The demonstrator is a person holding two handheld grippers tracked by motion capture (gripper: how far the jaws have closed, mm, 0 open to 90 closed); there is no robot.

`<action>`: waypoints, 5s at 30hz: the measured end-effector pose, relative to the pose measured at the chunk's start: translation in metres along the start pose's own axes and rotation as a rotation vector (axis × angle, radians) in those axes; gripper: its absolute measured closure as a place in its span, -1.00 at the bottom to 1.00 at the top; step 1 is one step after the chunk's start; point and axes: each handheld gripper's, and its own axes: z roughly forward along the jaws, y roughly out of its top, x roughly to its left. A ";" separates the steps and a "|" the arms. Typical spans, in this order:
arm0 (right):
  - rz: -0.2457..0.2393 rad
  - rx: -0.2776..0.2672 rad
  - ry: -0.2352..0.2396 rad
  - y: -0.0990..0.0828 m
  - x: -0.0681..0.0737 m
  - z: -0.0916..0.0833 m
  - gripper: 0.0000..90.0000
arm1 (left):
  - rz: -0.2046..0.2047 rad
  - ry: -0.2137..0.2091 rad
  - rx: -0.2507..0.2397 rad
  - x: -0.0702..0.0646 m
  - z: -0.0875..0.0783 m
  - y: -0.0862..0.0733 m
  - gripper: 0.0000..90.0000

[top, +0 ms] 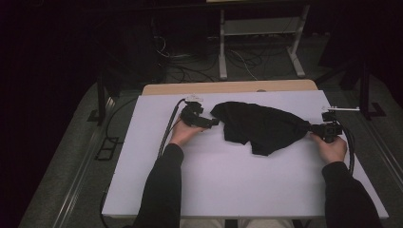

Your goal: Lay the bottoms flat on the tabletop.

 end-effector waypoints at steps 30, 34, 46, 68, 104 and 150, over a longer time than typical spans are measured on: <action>-0.196 -0.003 0.290 -0.014 0.080 -0.019 -0.40 | -0.173 0.012 0.006 0.033 0.034 0.008 -0.68; -0.249 0.037 0.301 -0.018 0.089 -0.010 -0.49 | -0.193 0.012 0.019 0.036 0.038 0.008 -0.61; -0.486 0.213 0.168 -0.037 0.118 0.023 0.26 | -0.187 0.074 0.045 0.026 0.048 0.015 0.20; -0.142 0.028 0.437 -0.013 0.096 -0.034 0.83 | -0.062 0.046 0.121 -0.016 0.010 0.024 0.95; -0.154 0.142 0.609 -0.038 0.140 -0.059 0.82 | 0.005 -0.050 0.384 -0.059 -0.121 0.011 0.94; 0.137 0.041 0.348 -0.019 0.024 -0.035 0.82 | -0.054 -0.114 0.159 -0.025 0.042 0.024 -0.13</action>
